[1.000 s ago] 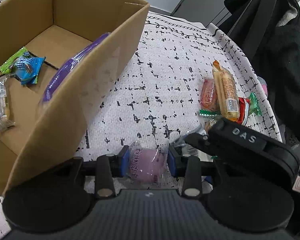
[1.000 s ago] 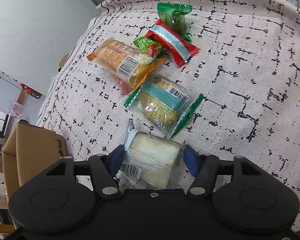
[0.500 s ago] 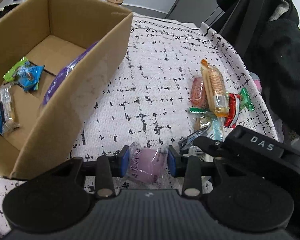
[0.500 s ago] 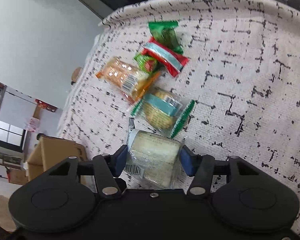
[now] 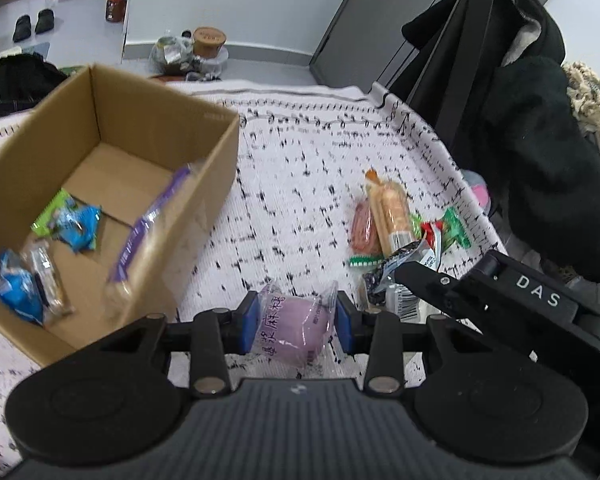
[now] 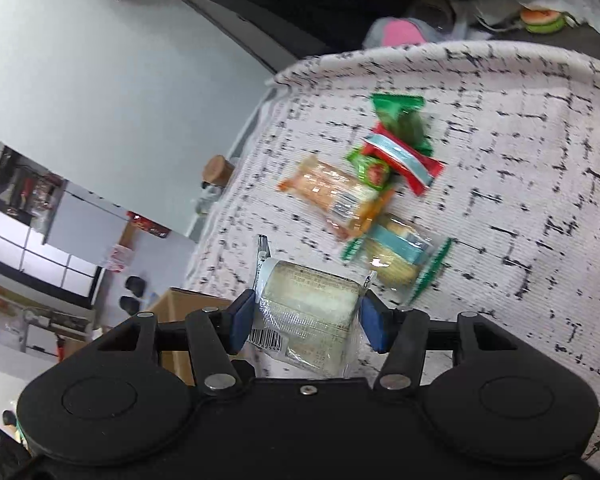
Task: Organize snacks
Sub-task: 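Lift both held packets and carry them over the cardboard box, then open the left tool over the box while the right tool releases the white packet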
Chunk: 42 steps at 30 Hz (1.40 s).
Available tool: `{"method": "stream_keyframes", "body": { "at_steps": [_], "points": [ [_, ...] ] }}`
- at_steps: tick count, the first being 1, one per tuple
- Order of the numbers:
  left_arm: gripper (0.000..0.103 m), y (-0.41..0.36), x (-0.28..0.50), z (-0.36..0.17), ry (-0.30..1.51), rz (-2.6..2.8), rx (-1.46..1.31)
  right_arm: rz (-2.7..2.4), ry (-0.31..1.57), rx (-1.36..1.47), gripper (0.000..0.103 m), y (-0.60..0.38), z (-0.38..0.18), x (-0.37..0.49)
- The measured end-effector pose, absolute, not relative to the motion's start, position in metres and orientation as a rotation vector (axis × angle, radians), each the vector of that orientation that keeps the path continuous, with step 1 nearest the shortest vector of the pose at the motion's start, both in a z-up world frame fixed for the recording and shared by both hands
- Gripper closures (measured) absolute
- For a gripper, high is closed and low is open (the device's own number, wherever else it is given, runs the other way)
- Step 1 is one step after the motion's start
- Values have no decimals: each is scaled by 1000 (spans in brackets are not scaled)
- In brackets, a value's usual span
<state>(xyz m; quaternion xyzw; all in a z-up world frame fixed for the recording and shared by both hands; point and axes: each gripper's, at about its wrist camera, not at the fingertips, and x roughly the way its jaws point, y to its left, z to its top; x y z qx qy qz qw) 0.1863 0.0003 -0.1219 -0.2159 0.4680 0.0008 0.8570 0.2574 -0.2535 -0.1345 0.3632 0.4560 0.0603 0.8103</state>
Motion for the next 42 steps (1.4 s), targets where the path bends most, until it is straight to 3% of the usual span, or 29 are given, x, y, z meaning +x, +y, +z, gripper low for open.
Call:
{"method": "stream_keyframes", "body": {
  "at_steps": [21, 33, 42],
  "points": [
    [65, 75, 183, -73, 894, 28, -446, 345, 922, 760, 49, -193, -97, 266],
    [64, 124, 190, -86, 909, 89, -494, 375, 923, 753, 49, -165, -98, 274],
    [57, 144, 187, -104, 948, 141, -534, 399, 929, 742, 49, -141, -101, 283]
  ]
}}
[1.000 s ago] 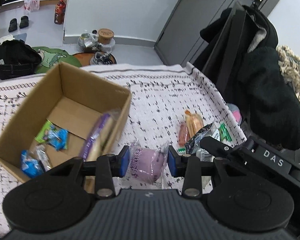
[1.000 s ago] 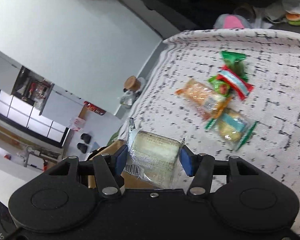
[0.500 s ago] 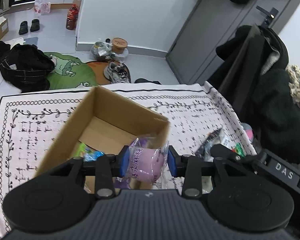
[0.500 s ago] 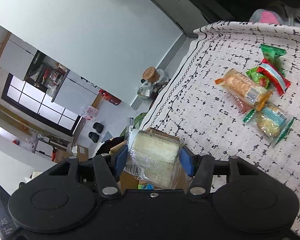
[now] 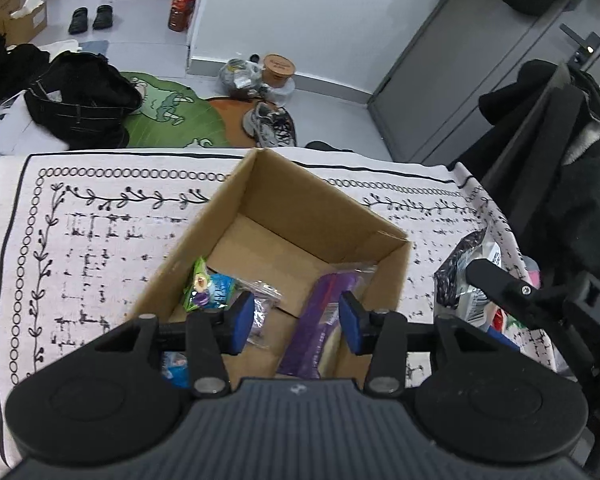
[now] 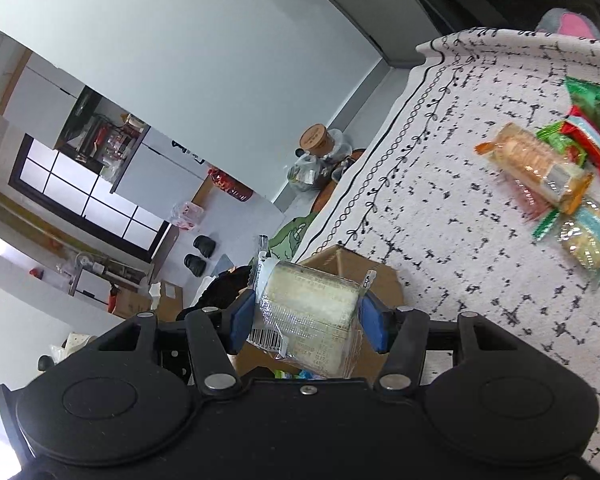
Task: Organize snacks
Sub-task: 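Open the left tool over the box while the right tool releases the white packet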
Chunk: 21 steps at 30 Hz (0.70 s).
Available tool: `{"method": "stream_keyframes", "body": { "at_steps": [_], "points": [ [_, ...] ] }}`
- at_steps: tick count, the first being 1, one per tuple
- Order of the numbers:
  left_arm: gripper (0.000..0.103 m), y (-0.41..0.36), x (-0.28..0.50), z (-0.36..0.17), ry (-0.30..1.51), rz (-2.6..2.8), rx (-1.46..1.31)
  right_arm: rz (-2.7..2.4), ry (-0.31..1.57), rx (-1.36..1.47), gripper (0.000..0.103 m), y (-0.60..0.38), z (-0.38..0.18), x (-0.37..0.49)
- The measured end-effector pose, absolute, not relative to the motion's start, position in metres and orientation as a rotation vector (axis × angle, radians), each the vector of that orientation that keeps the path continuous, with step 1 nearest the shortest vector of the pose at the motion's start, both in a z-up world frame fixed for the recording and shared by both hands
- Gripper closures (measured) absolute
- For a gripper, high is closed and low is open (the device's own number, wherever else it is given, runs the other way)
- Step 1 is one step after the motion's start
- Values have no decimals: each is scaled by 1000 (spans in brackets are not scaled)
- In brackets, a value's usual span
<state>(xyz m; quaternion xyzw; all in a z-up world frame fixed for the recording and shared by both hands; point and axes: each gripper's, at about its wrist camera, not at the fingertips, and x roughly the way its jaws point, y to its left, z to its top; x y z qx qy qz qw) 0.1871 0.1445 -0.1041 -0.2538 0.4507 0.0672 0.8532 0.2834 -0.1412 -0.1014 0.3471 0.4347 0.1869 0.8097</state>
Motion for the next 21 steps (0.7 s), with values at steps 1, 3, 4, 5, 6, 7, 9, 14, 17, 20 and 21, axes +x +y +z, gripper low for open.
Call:
{"method": "stream_keyframes", "body": {
  "at_steps": [1, 3, 4, 5, 6, 7, 9, 14, 17, 20, 21],
  "points": [
    [56, 147, 187, -105, 948, 147, -538, 403, 928, 741, 48, -139, -101, 284],
    [55, 149, 186, -104, 943, 152, -536, 408, 929, 741, 48, -133, -102, 287],
    [53, 150, 186, -104, 943, 154, -535, 409, 928, 741, 47, -130, -101, 288],
    [53, 152, 185, -104, 943, 155, -536, 412, 925, 741, 47, -127, -101, 289],
    [53, 153, 185, -104, 943, 155, -538, 418, 923, 740, 43, -124, -101, 291],
    [52, 153, 185, -104, 943, 156, -540, 427, 918, 741, 38, -121, -101, 292],
    [52, 155, 184, -103, 941, 163, -544, 446, 909, 746, 26, -119, -101, 295],
    [50, 155, 183, -104, 943, 174, -538, 416, 901, 762, 23, -129, -100, 292],
    [46, 151, 182, -105, 946, 173, -533, 386, 916, 754, 23, -139, -102, 290],
    [42, 144, 183, -105, 952, 160, -529, 357, 919, 735, 23, -150, -102, 287],
    [41, 142, 183, -105, 957, 157, -525, 351, 922, 728, 23, -152, -102, 285]
  ]
}}
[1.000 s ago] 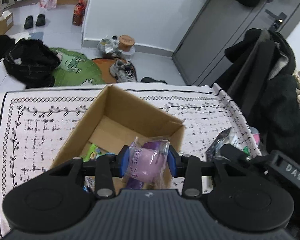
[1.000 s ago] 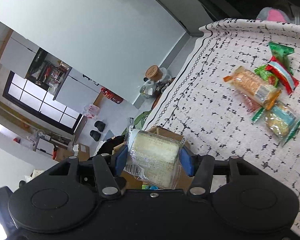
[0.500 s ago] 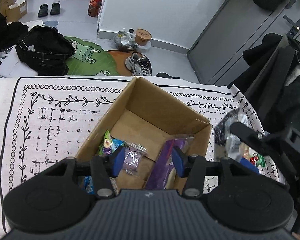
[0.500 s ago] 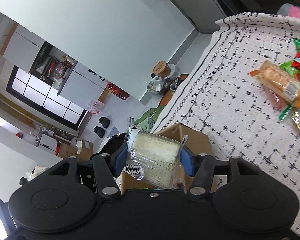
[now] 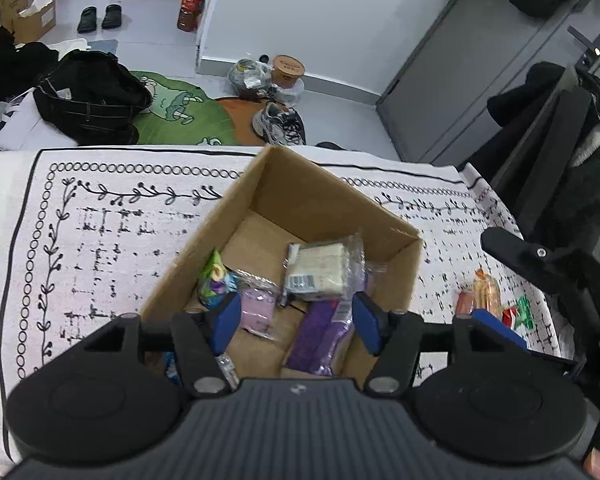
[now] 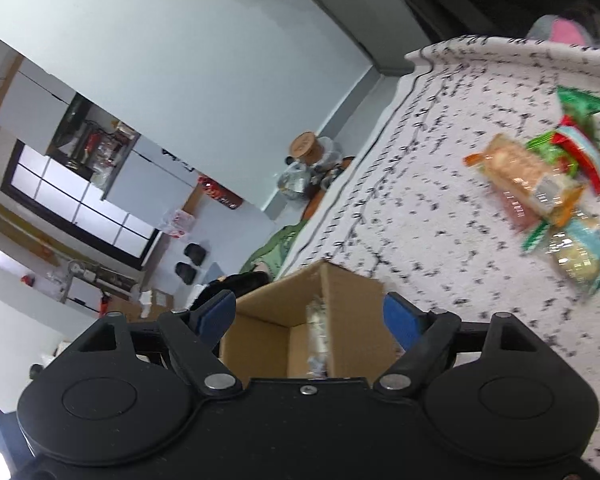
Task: Organize snacks
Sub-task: 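Open the left tool over the box while the right tool releases the white packet, then move both tools from the box back to the remaining snacks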
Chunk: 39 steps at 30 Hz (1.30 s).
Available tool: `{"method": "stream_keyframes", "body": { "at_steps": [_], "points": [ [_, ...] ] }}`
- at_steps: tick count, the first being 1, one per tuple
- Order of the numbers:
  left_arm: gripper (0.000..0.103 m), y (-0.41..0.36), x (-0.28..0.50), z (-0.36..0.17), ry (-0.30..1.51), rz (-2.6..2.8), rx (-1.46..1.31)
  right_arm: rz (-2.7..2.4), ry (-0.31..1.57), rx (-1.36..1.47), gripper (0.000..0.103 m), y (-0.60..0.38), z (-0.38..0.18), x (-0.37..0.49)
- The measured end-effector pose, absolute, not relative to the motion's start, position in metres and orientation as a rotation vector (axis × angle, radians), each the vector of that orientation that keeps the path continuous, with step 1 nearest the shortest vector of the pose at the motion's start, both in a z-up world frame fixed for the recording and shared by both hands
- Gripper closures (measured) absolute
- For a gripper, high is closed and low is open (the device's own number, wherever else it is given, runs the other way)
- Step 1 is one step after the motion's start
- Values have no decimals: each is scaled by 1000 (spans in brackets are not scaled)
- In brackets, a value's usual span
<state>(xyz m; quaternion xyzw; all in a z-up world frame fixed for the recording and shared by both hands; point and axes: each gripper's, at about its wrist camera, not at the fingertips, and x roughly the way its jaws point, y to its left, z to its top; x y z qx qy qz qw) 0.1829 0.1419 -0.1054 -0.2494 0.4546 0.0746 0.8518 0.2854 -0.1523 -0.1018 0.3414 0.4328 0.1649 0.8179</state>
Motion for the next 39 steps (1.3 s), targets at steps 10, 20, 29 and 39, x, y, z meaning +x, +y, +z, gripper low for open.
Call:
{"method": "stream_keyframes", "body": {
  "at_steps": [10, 20, 29, 39],
  "points": [
    [33, 115, 183, -102, 990, 142, -483, 295, 926, 671, 18, -189, -91, 279],
    [1, 87, 184, -89, 958, 134, -441, 244, 916, 587, 2, -230, -77, 270],
    [0, 57, 187, -79, 940, 68, -428, 217, 897, 475, 0, -267, -60, 267],
    [0, 26, 193, -69, 939, 17, -386, 196, 913, 393, 0, -299, -57, 272]
  ]
}}
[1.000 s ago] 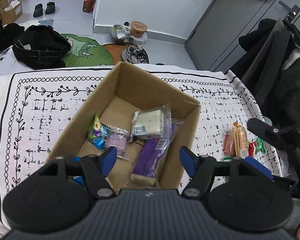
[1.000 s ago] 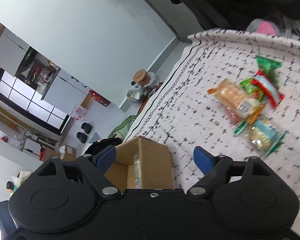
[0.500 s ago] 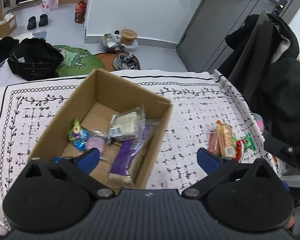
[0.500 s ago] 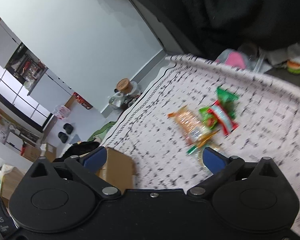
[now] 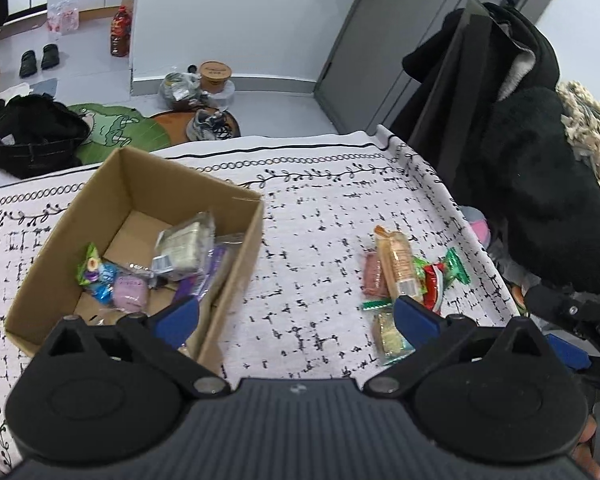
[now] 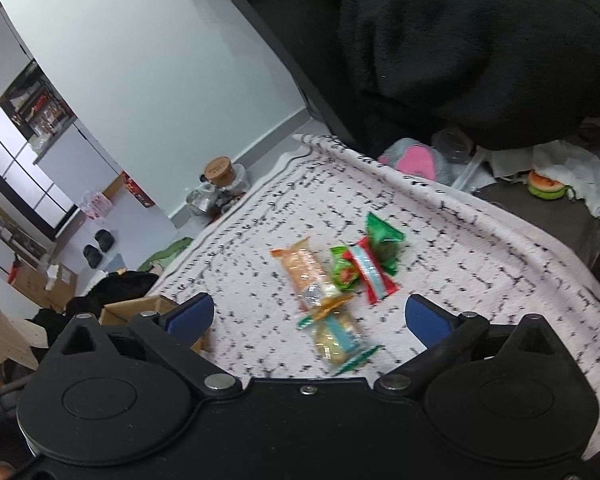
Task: Organize snacks
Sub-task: 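Move both tools from the box back to the remaining snacks, then grasp the orange bread packet with the left tool while the right tool grasps the red-silver stick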
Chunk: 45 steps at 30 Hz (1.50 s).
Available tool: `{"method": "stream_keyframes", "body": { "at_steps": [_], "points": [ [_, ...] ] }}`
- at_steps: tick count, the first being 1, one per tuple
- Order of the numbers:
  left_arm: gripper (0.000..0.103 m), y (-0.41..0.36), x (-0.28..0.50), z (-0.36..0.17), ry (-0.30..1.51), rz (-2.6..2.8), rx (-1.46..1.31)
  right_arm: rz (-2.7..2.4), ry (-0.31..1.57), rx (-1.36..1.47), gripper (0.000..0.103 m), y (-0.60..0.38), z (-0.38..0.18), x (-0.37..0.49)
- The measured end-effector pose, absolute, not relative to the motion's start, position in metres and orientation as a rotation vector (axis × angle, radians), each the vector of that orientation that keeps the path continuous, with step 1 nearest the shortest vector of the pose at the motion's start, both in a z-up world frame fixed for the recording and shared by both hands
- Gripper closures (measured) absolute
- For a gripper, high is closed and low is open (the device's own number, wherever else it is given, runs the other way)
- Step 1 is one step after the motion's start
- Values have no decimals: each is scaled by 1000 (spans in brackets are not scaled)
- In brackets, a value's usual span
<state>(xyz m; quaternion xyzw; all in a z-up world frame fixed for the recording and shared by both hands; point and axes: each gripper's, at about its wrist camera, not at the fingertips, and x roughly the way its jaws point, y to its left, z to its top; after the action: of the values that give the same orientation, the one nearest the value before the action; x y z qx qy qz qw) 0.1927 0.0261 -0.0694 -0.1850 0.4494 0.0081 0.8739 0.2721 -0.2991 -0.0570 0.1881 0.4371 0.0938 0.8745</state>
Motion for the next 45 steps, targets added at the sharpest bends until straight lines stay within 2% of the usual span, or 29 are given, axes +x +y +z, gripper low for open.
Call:
{"method": "stream_keyframes", "body": {
  "at_steps": [11, 16, 24, 29, 33, 37, 42, 45],
  "points": [
    [0, -4, 211, -72, 950, -33, -396, 187, 938, 315, 1, -328, -54, 300],
    [0, -20, 224, -78, 944, -57, -395, 181, 950, 299, 11, -332, -71, 312],
    [3, -38, 249, -105, 973, -78, -413, 201, 1016, 358, 18, -333, -100, 330],
    [13, -51, 268, -122, 989, -90, -423, 221, 1028, 375, 21, -330, -113, 336],
    [21, -64, 283, -134, 1001, -112, -425, 221, 1045, 386, 31, -330, -125, 342],
    [35, -75, 296, -148, 1025, -122, -438, 220, 1068, 384, 37, -330, -138, 350],
    [39, -84, 309, -165, 1056, -129, -446, 213, 1101, 392, 42, -328, -156, 361],
    [45, -86, 316, -173, 1073, -116, -444, 217, 1125, 384, 43, -326, -166, 366]
  ]
}}
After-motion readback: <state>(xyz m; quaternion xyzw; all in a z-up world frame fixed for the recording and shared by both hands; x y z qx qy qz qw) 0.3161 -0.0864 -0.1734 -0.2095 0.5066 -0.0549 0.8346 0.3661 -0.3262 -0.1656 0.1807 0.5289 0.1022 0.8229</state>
